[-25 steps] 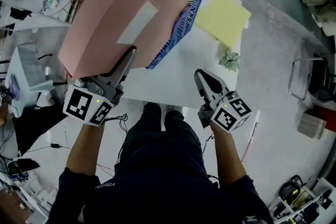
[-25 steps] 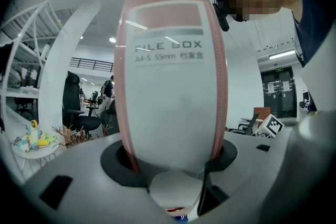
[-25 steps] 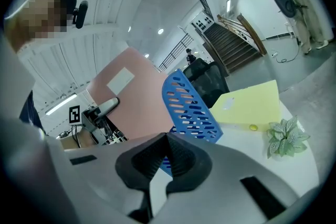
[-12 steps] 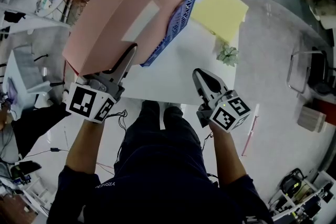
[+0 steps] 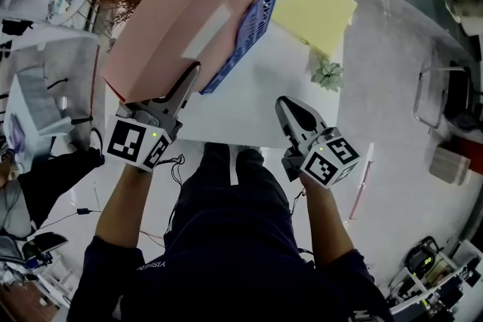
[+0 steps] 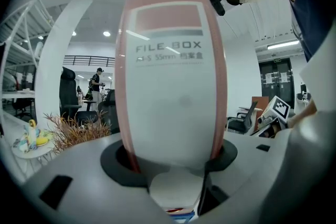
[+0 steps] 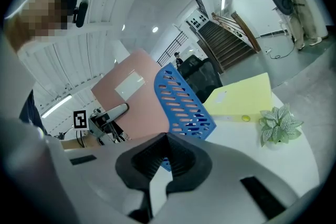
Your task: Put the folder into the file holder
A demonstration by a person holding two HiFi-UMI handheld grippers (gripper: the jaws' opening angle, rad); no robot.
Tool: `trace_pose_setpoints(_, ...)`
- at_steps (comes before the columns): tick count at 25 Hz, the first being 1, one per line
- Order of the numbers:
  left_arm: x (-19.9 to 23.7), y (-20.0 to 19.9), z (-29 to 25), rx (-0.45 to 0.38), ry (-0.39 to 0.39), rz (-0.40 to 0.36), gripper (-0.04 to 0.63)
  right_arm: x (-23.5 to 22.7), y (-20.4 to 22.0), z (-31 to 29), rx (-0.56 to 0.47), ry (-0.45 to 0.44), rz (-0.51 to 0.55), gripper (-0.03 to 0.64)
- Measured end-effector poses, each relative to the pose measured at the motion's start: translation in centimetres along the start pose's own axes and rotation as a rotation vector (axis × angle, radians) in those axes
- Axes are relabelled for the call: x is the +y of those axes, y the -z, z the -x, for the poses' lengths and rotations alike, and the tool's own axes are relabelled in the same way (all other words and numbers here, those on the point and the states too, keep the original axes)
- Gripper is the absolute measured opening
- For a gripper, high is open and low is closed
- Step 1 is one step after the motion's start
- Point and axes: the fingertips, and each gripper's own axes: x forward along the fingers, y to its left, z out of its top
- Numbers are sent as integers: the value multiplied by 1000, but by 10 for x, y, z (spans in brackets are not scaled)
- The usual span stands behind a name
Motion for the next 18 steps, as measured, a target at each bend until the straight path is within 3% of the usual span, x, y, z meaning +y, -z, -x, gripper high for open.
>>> trace_pose_setpoints(18, -1, 37, -22, 62, 1, -6, 279, -9, 11, -3, 4, 20, -30, 5)
